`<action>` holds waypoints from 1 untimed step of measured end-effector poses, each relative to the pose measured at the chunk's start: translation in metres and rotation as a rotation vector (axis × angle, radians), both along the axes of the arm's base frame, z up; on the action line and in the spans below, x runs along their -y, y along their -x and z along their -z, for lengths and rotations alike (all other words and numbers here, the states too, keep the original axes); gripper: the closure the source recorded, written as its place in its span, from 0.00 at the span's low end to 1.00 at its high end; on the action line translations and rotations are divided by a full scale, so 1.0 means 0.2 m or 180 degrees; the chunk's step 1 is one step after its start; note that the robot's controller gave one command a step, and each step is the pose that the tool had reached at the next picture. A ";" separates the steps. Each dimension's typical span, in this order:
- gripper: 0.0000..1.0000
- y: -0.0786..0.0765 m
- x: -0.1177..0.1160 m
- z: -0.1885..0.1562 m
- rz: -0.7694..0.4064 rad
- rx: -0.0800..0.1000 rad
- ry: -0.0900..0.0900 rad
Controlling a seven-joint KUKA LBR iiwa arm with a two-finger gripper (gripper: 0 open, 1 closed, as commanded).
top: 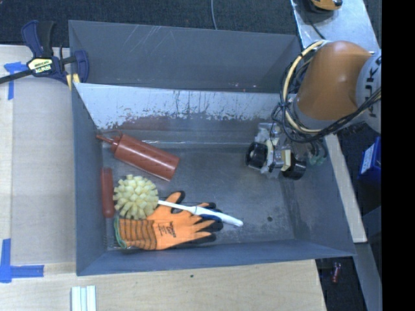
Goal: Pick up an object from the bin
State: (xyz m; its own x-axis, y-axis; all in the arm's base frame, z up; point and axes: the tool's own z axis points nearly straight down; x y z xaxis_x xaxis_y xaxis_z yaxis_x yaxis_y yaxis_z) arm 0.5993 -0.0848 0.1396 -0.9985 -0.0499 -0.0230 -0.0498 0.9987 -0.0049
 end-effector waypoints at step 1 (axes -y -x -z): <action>1.00 0.03 0.02 -0.38 0.0032 -0.0013 -0.0002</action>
Offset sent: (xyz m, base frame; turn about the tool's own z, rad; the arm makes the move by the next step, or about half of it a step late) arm 0.0011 -0.0014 0.1149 -0.0385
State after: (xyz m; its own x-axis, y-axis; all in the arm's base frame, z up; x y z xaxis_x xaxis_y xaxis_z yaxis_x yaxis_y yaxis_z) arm 0.5931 -0.0896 0.2155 -0.9990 -0.0399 -0.0189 -0.0398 0.9992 -0.0039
